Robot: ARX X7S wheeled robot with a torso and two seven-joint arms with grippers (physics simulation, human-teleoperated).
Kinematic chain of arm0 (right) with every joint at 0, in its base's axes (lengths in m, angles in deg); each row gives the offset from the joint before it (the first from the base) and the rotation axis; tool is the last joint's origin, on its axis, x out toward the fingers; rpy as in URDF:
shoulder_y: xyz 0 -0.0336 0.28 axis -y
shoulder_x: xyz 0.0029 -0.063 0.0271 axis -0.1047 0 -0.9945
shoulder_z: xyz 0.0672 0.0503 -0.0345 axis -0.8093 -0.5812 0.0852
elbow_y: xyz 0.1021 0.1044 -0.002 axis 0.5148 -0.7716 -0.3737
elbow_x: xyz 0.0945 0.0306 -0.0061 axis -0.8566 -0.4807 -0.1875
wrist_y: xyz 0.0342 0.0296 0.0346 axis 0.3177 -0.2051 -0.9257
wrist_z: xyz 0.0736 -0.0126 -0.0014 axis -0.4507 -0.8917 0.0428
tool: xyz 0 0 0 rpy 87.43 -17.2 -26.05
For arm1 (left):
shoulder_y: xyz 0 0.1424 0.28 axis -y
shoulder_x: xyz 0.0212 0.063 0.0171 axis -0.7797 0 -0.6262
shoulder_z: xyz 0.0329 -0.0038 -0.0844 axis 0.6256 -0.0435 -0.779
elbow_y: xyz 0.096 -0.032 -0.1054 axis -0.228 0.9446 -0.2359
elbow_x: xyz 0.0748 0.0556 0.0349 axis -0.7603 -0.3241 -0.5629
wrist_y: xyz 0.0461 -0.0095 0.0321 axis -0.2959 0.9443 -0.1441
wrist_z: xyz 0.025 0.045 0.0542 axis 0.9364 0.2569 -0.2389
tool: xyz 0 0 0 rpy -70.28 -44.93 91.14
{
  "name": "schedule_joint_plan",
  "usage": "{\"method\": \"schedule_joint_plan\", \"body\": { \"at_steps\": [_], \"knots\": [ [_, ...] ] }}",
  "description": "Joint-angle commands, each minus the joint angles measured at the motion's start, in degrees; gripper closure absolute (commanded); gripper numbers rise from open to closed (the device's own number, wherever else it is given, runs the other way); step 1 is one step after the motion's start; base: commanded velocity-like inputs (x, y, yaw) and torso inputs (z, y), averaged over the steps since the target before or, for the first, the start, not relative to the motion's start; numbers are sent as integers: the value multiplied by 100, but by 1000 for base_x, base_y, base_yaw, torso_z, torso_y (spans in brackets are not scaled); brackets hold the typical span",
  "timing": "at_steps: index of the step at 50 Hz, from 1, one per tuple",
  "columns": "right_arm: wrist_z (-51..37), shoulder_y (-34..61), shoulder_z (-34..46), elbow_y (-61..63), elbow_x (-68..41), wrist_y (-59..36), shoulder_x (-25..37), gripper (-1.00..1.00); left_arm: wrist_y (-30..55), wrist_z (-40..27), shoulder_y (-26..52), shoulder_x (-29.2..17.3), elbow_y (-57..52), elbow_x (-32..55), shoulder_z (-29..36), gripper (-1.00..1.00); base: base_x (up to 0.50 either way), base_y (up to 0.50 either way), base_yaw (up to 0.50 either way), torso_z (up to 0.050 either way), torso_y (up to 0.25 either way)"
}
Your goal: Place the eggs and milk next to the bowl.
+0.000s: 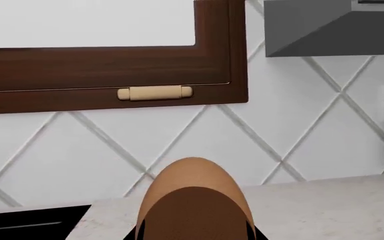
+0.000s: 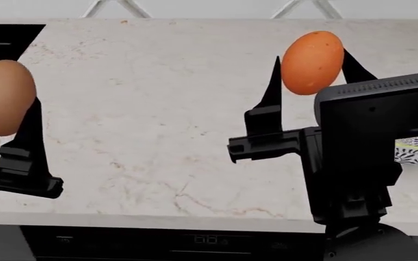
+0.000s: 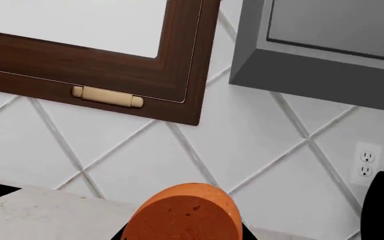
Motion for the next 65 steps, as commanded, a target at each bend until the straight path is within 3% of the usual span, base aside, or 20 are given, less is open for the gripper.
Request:
{"method": "schedule_joint_plan", "body": {
  "at_steps": [1, 50, 65],
  "knots": [
    [207, 10, -151, -29, 203, -37, -68, 100, -68, 78, 43, 108, 93, 123, -151, 100, 0, -500, 0, 0, 0],
    [202, 52, 64, -34, 163, -119, -2, 100, -261, 61, -76, 65, 157, 200, -169, 100, 0, -500, 0, 0, 0],
    [144, 10, 52, -12, 146, -130, 5, 100, -251, 14, -93, 35, 105, 236, -175, 100, 11, -20, 0, 0, 0]
  ]
}}
